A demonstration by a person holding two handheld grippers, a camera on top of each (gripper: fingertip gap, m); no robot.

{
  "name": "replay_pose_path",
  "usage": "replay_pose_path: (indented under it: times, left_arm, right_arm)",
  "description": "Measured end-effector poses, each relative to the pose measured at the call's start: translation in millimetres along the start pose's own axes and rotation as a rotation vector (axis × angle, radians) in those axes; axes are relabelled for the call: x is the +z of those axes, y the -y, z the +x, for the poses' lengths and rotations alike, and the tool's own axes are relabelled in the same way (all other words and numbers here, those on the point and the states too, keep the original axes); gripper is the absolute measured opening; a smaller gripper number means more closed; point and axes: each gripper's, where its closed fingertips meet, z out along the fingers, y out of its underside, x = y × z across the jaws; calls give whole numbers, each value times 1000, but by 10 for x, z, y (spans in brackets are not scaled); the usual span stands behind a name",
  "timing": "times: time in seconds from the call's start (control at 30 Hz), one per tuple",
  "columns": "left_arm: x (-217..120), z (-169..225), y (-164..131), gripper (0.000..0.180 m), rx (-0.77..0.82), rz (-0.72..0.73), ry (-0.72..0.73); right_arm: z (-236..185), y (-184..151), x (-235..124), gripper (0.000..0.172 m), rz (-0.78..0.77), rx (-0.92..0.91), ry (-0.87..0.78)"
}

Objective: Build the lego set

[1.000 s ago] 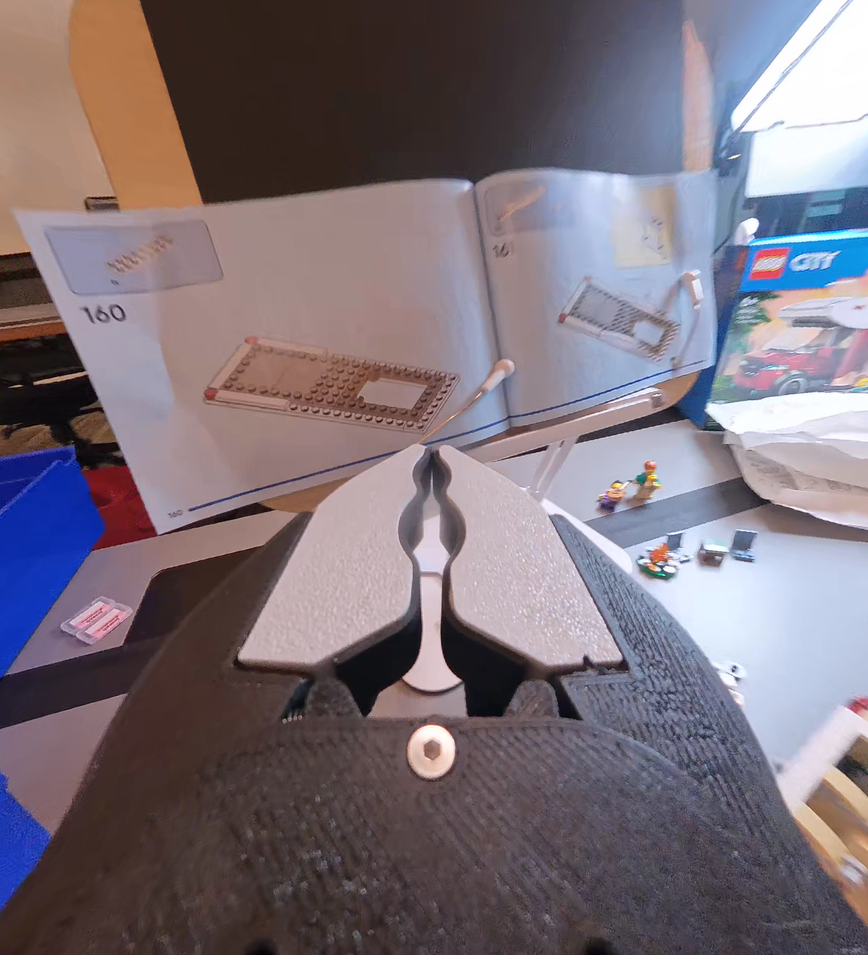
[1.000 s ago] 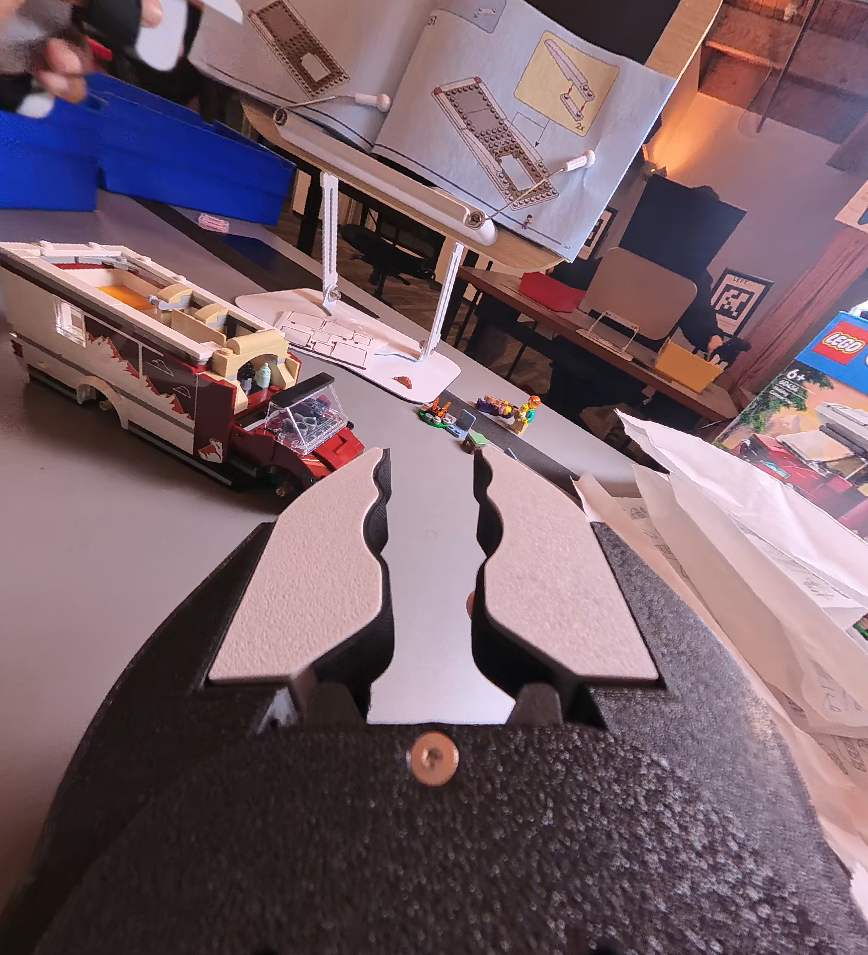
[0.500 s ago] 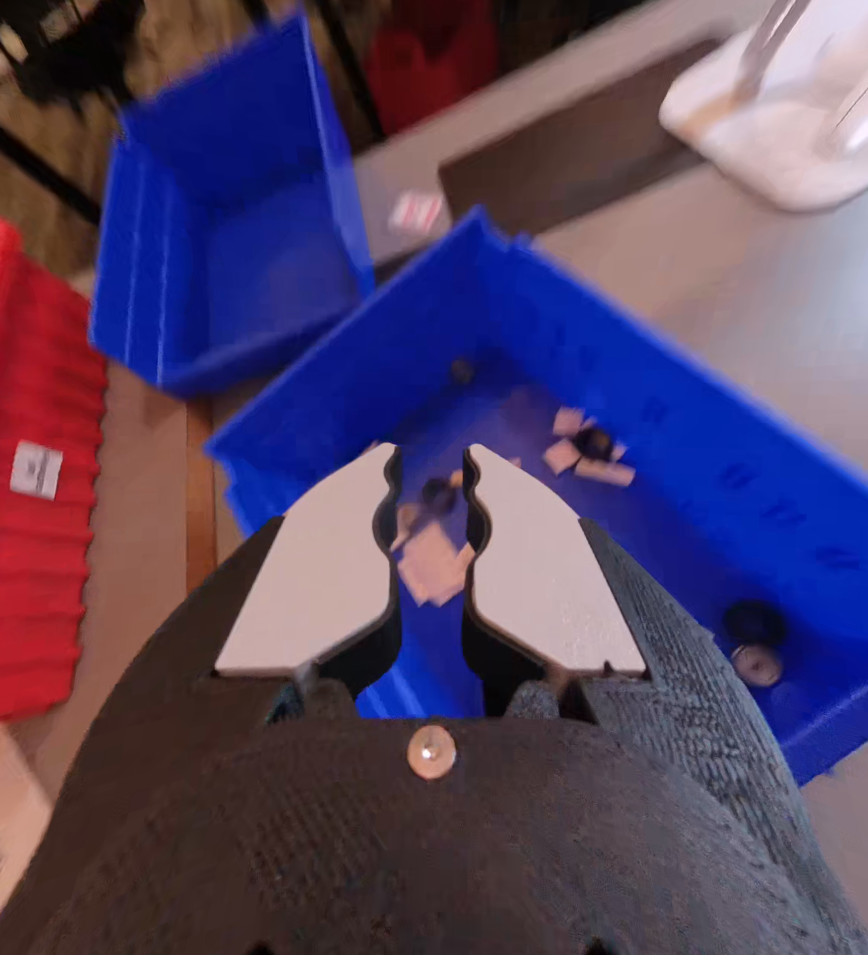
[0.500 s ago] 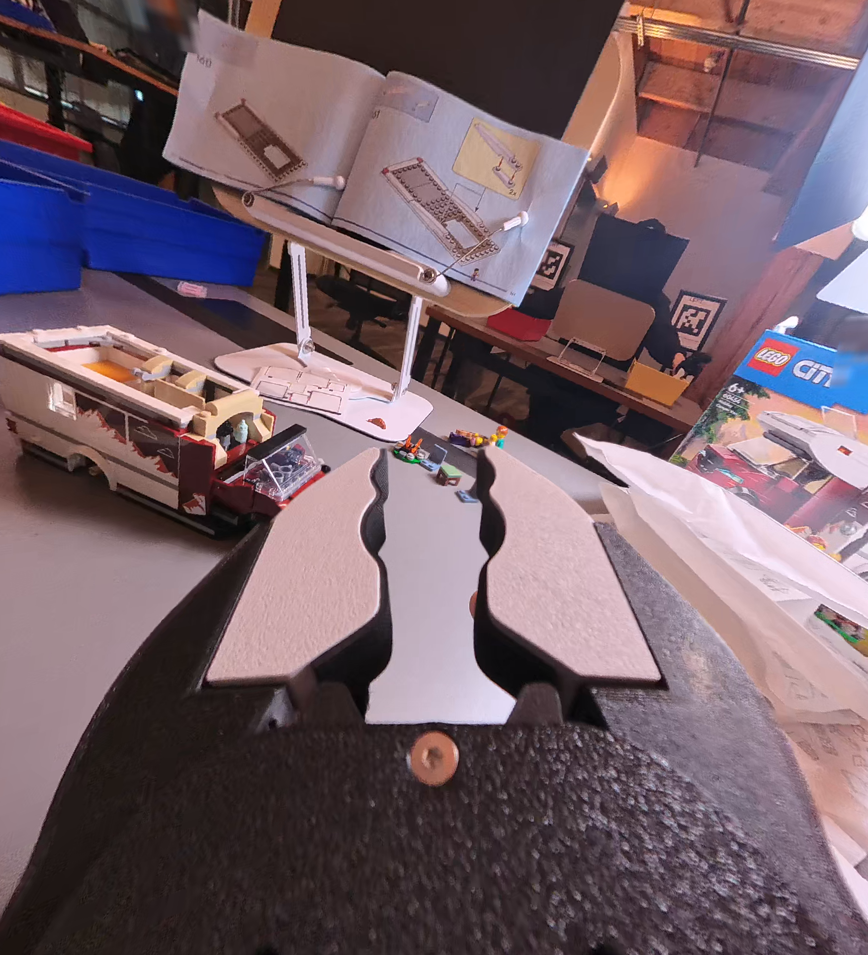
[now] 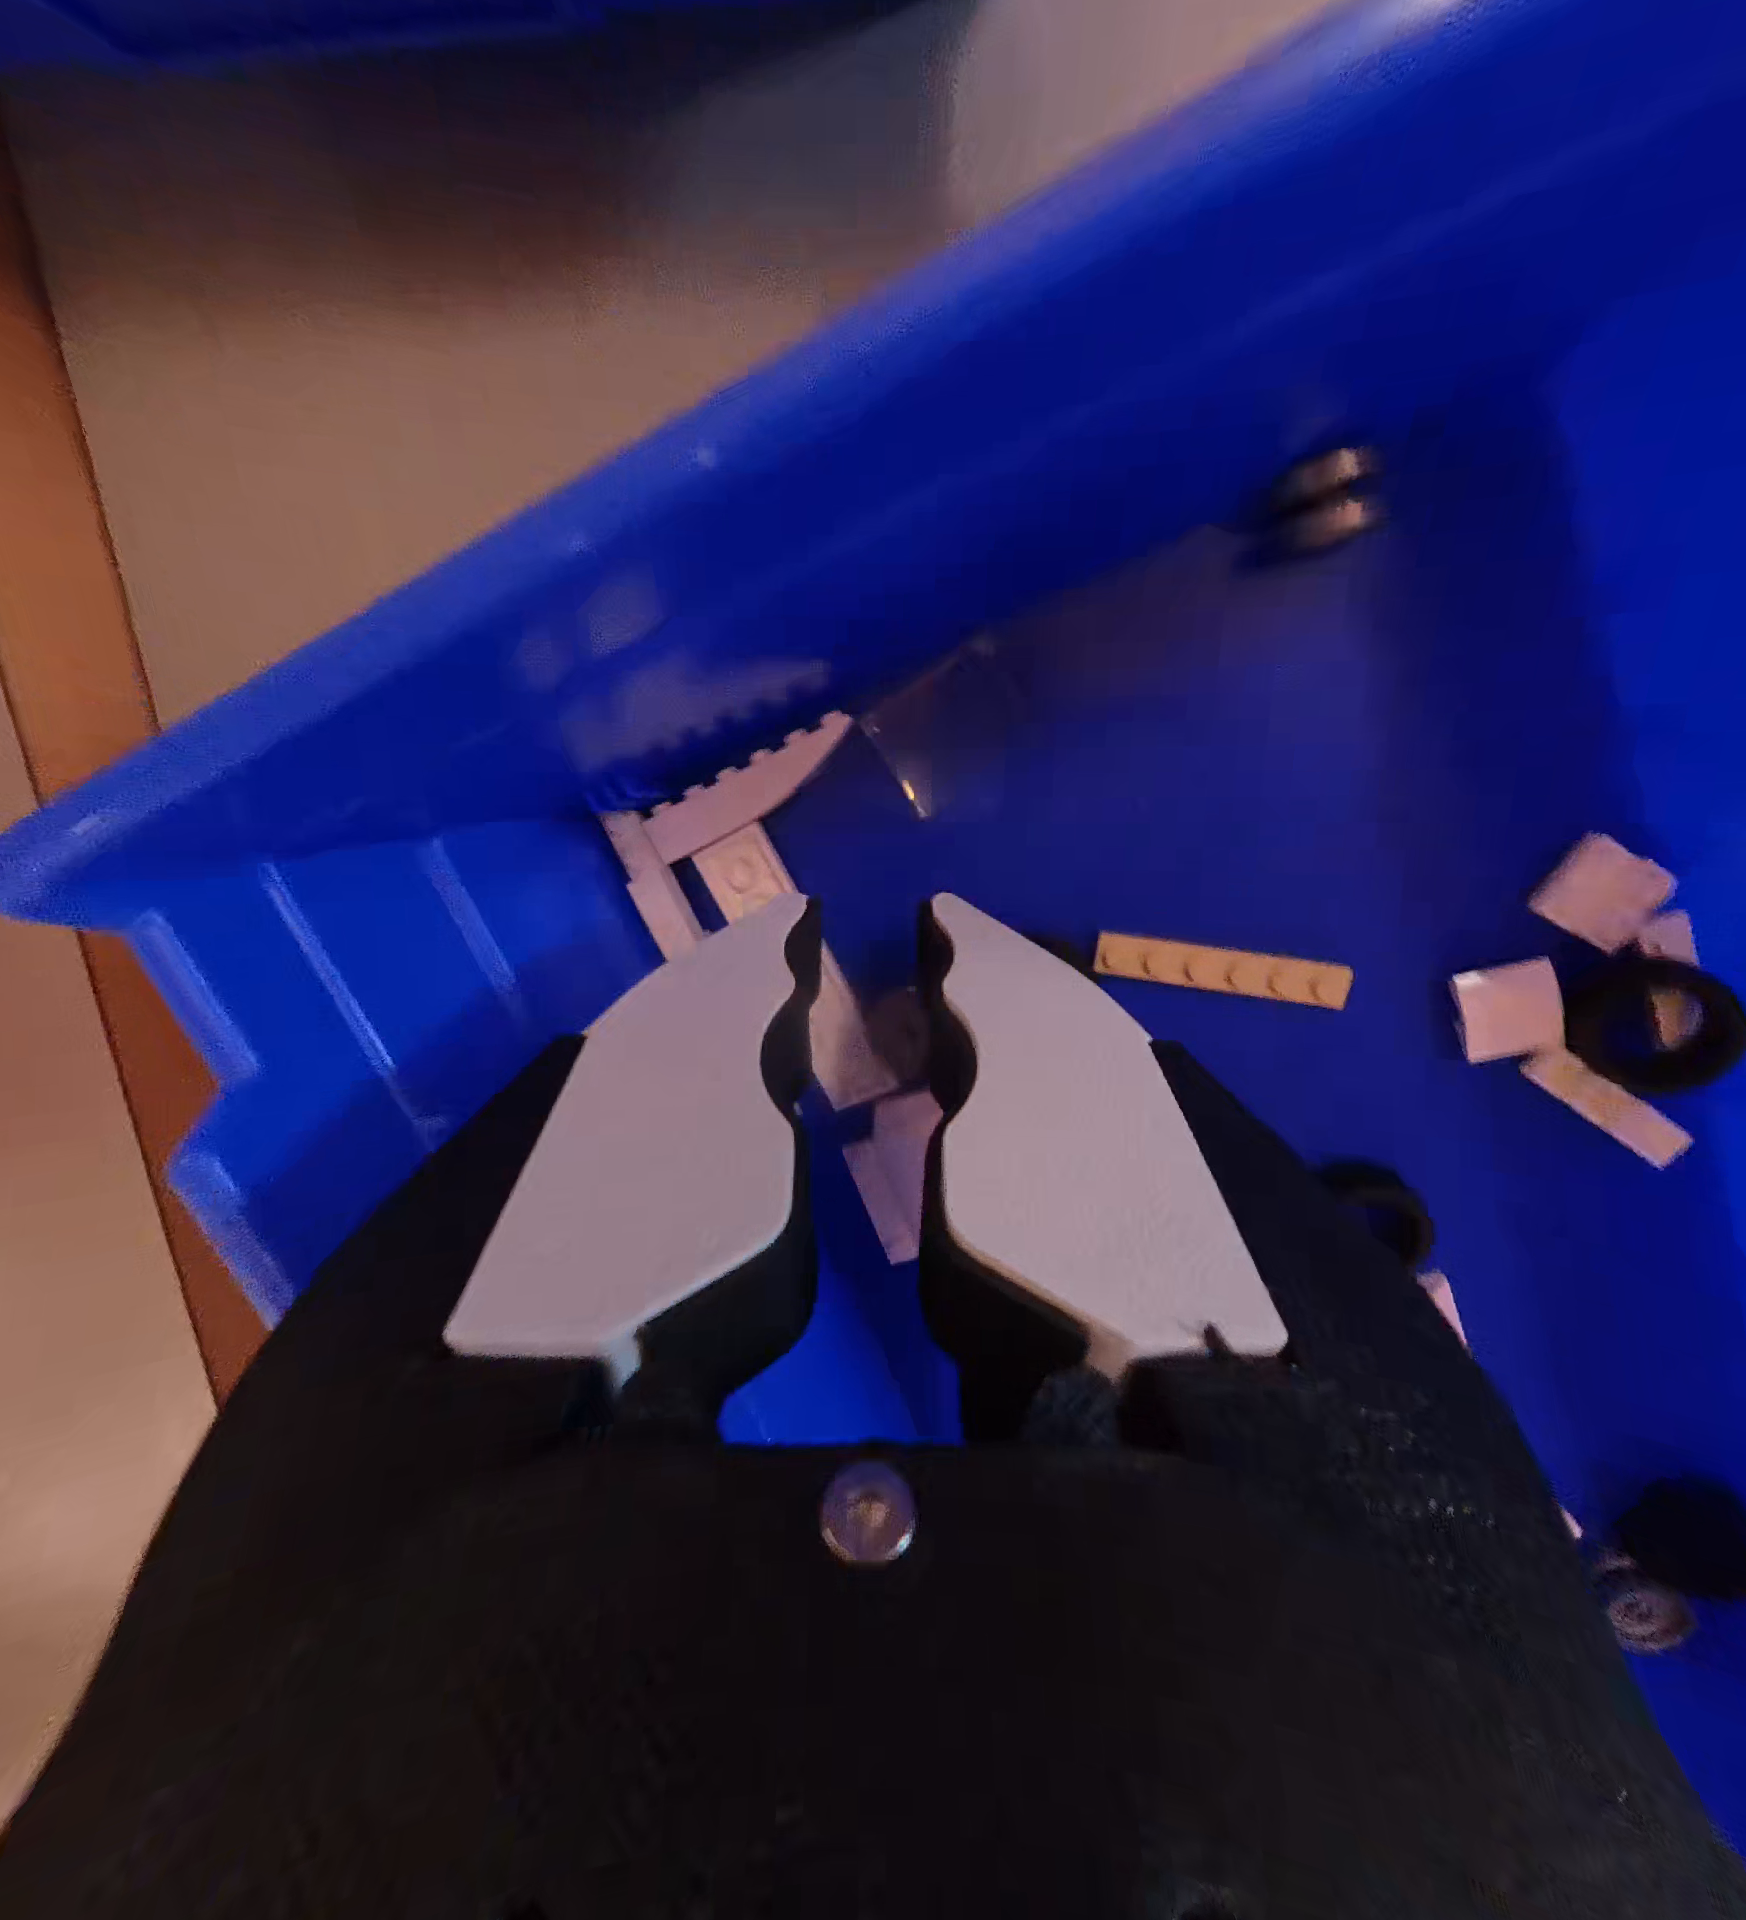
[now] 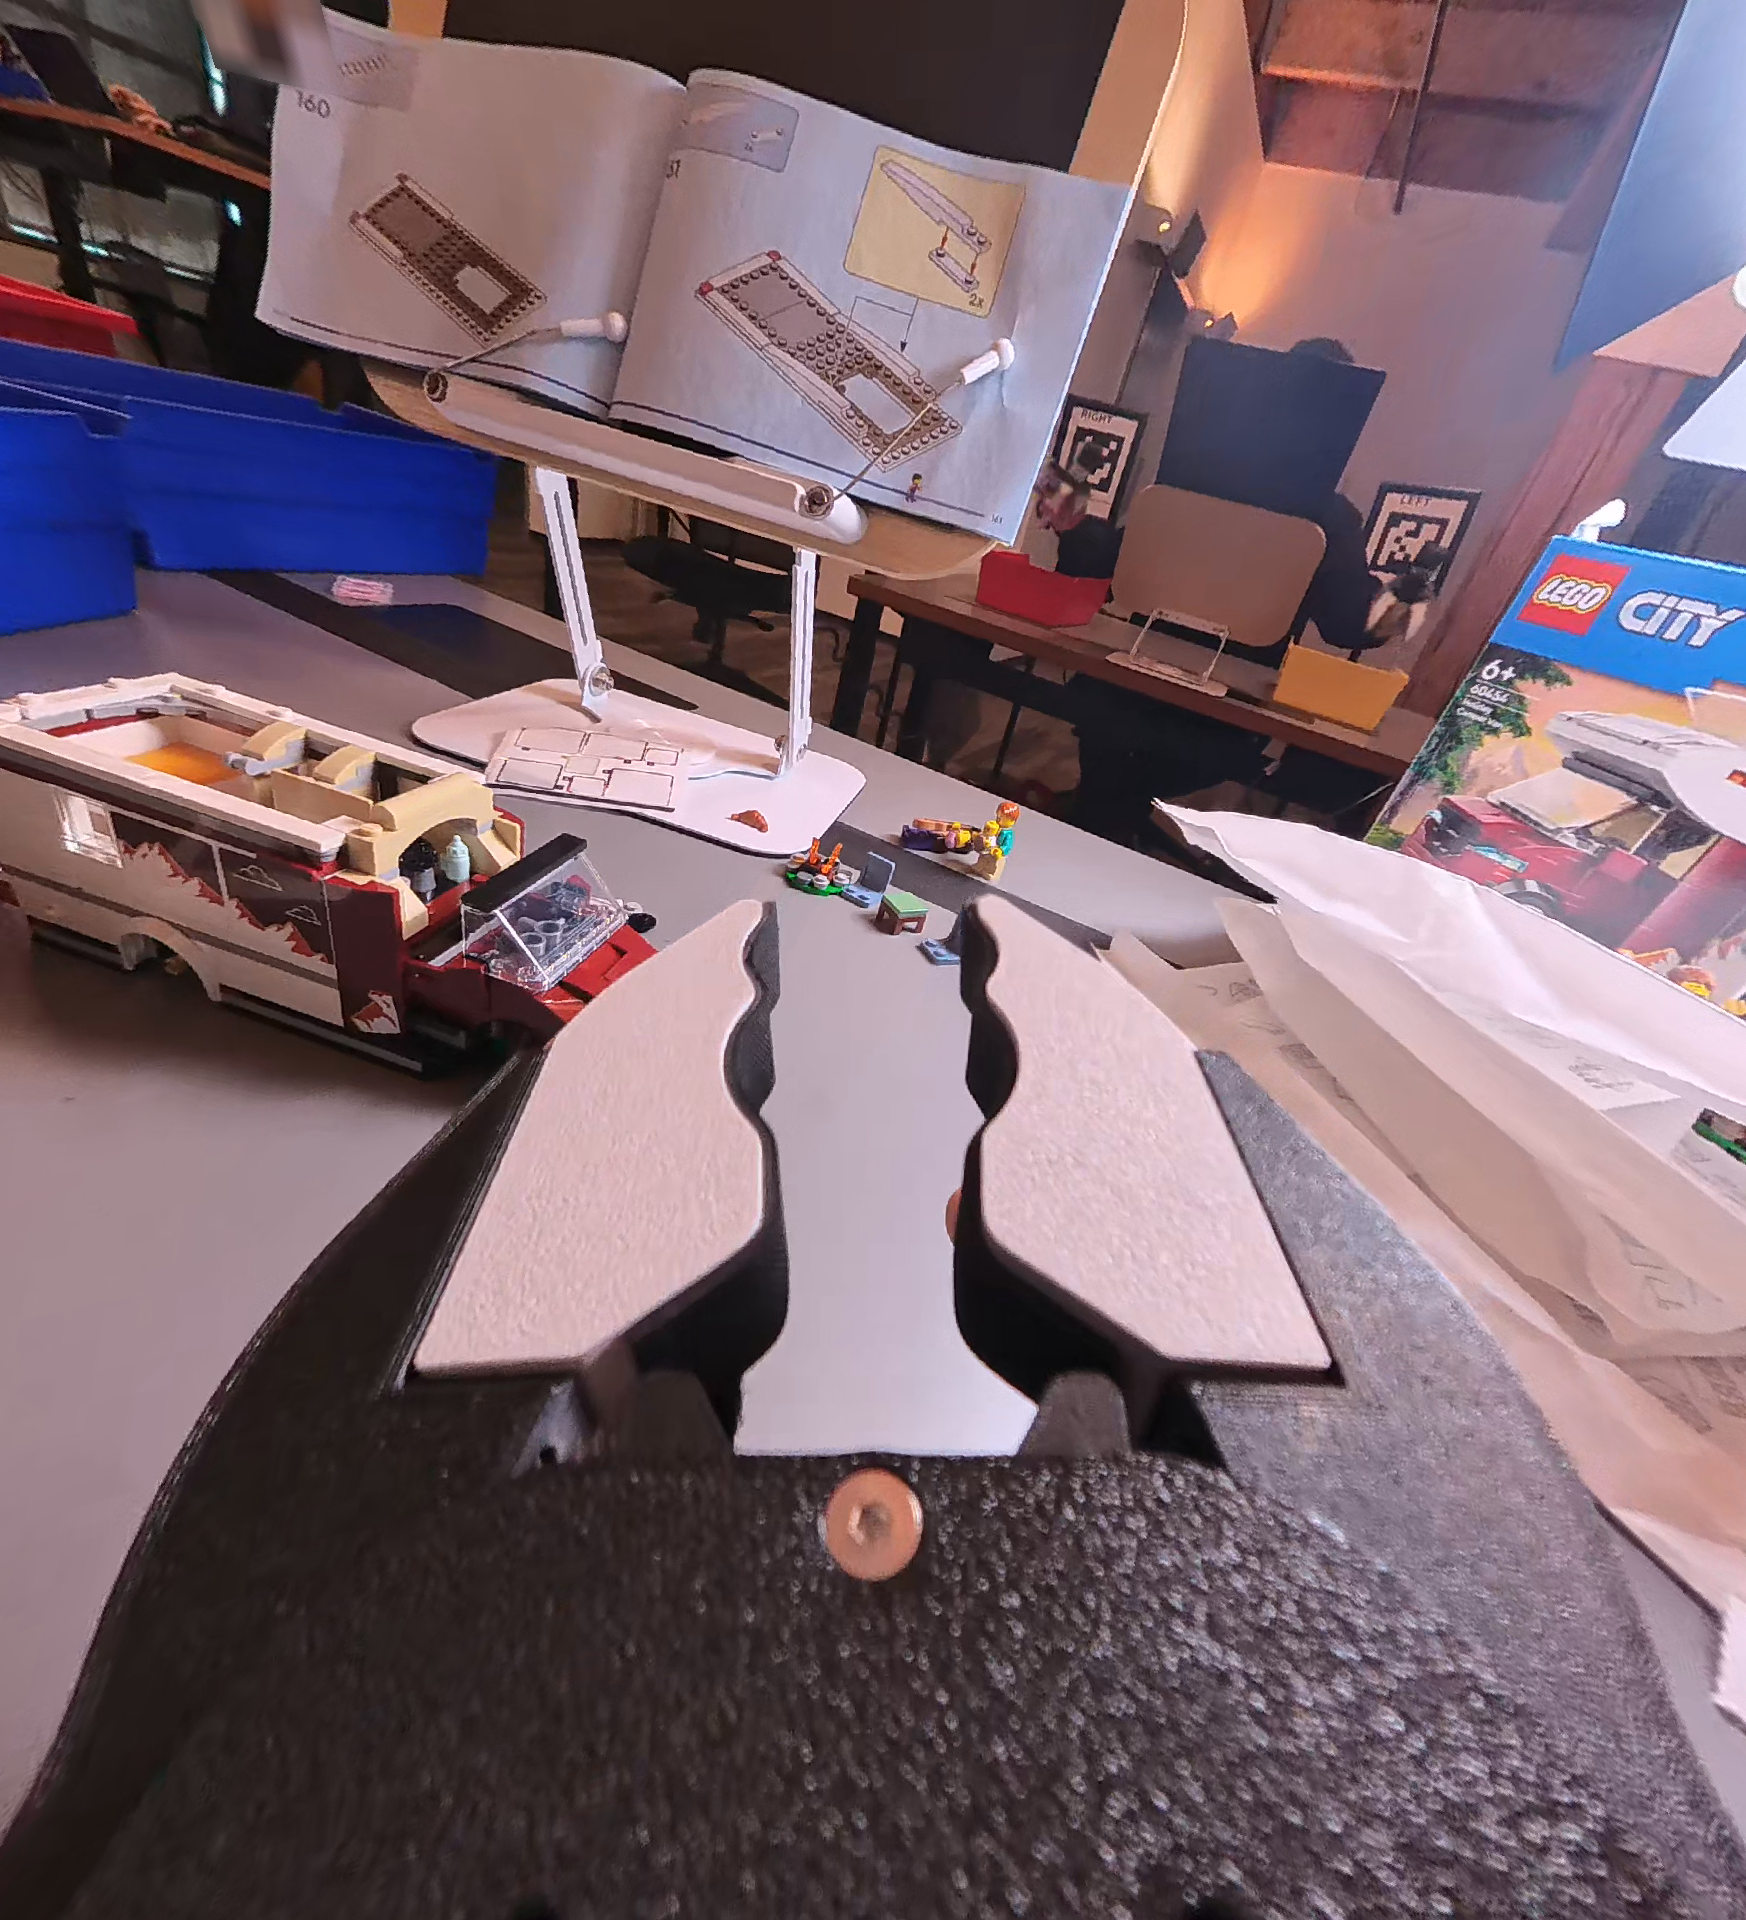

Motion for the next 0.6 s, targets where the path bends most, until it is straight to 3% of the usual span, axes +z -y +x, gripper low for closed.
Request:
replay_pose_path:
  times: [0.03,0.1,0.27,0.43,0.6]
  left_arm:
    - [32,-36,11,18,-23,-23,23]
    - [84,-61,-2,27,-42,-81,66]
    - [188,-167,-119,26,-77,-207,155]
    - [212,-249,-179,10,-68,-267,192]
    - [213,-259,-180,8,-9,-298,199]
  right_arm:
    - [0,-3,-1,33,0,3,2]
    - [-1,-14,4,33,-1,13,9]
    - [-12,-59,17,33,-15,28,28]
    - [-19,-44,9,33,-17,21,34]
    - [-33,-21,-1,33,-16,1,37]
